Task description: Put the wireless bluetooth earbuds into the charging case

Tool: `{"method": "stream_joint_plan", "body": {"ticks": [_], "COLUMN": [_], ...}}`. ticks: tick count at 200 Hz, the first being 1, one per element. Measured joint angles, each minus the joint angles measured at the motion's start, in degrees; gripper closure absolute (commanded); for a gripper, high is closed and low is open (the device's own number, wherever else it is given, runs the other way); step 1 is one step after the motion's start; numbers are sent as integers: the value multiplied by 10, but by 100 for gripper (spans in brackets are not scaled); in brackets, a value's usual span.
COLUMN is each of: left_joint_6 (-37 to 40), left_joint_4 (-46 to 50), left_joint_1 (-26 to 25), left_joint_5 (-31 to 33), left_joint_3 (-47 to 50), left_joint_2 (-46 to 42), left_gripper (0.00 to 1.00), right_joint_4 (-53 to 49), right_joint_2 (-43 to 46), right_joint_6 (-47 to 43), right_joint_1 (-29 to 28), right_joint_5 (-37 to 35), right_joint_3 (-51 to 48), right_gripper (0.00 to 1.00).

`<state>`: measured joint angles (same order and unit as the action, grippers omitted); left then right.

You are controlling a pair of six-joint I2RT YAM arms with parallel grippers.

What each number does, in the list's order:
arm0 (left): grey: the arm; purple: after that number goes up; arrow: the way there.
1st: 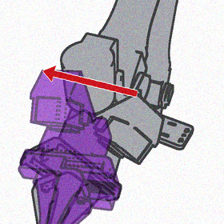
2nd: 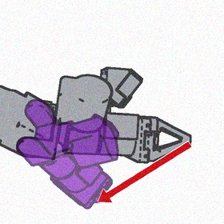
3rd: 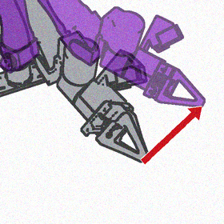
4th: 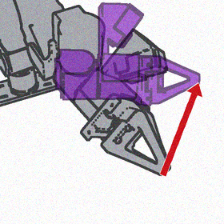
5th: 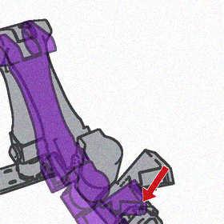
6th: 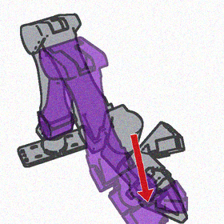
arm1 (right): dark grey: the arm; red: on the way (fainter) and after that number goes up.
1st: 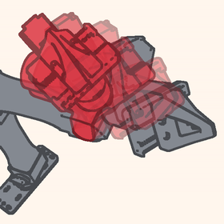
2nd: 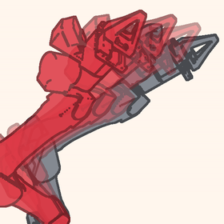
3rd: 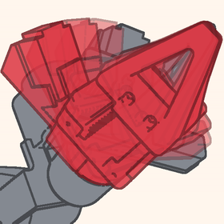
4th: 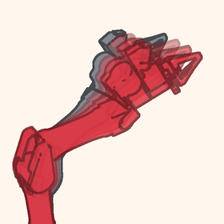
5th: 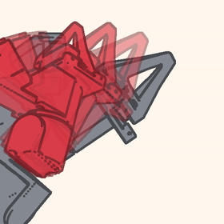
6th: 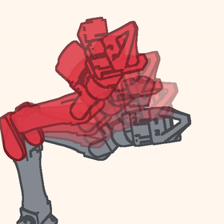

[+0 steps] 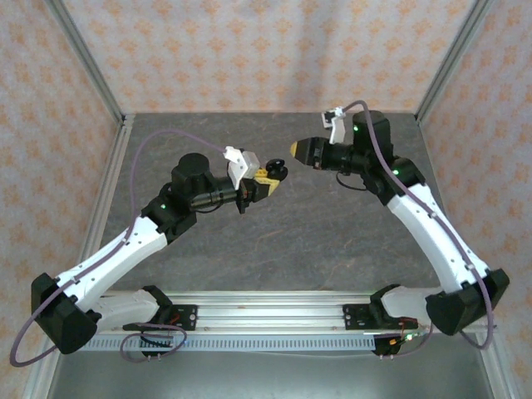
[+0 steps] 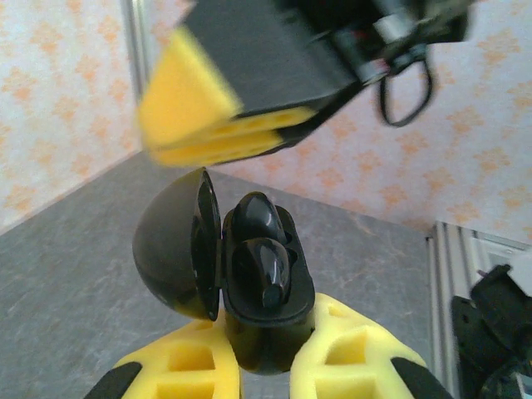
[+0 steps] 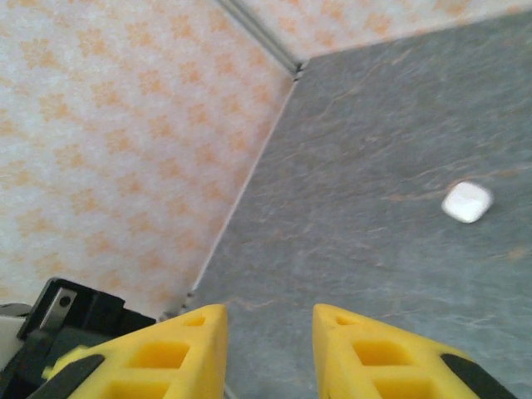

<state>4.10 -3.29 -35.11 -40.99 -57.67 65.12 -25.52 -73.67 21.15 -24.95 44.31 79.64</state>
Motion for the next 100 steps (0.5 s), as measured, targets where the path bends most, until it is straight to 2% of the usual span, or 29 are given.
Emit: {"method": "stream_joint_plan", "body": {"ticks": [40,67,100], "left_joint_6": [12,18,13], "left_joint_4": [22,38,44], "left_joint_1": [0,0,0], "left_joint_5": [-50,-63,-66], "left_joint_3": [-37,-48,-54], "left_joint_2": [27,42,61], "left_gripper": [100,100,100], "right_joint_4": [51,91,112], "right_joint_2": [-52,-50,-24], "right_joint_6": [66,94,99], "right_joint_1": [0,0,4], "right_joint_5": [97,144,169], "right_joint_3": [-10,-21,-49], "right_gripper": [74,74,74]}}
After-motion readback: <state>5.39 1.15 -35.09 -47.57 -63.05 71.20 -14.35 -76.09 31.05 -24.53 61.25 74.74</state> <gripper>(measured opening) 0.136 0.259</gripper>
